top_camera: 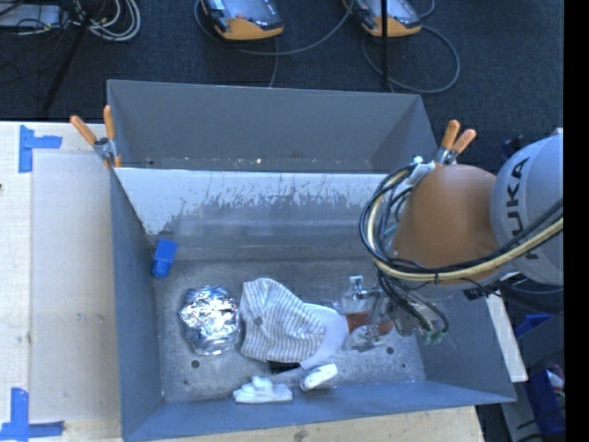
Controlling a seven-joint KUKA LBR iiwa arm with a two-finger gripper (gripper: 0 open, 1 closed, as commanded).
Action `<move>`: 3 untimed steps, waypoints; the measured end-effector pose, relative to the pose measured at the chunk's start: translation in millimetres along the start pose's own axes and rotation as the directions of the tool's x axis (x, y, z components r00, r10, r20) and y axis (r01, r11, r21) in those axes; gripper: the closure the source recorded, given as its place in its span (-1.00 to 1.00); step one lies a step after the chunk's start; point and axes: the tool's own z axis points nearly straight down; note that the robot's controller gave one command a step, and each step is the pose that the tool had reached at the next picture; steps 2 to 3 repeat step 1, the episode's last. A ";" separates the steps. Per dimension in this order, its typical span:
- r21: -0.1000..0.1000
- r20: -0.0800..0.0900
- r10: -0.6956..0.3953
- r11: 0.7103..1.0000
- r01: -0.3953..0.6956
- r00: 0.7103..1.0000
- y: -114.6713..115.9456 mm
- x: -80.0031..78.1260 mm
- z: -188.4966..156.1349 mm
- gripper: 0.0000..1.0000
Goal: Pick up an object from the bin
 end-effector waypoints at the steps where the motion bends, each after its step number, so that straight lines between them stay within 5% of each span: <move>1: 0.001 0.004 -0.001 1.000 0.001 1.000 0.0 -0.8 -8.5 1.00; 3: 0.001 0.004 -0.001 1.000 0.001 1.000 0.0 -0.8 -8.5 1.00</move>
Offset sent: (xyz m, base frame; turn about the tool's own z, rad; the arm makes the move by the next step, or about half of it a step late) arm 0.0000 -0.0002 0.0367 0.0000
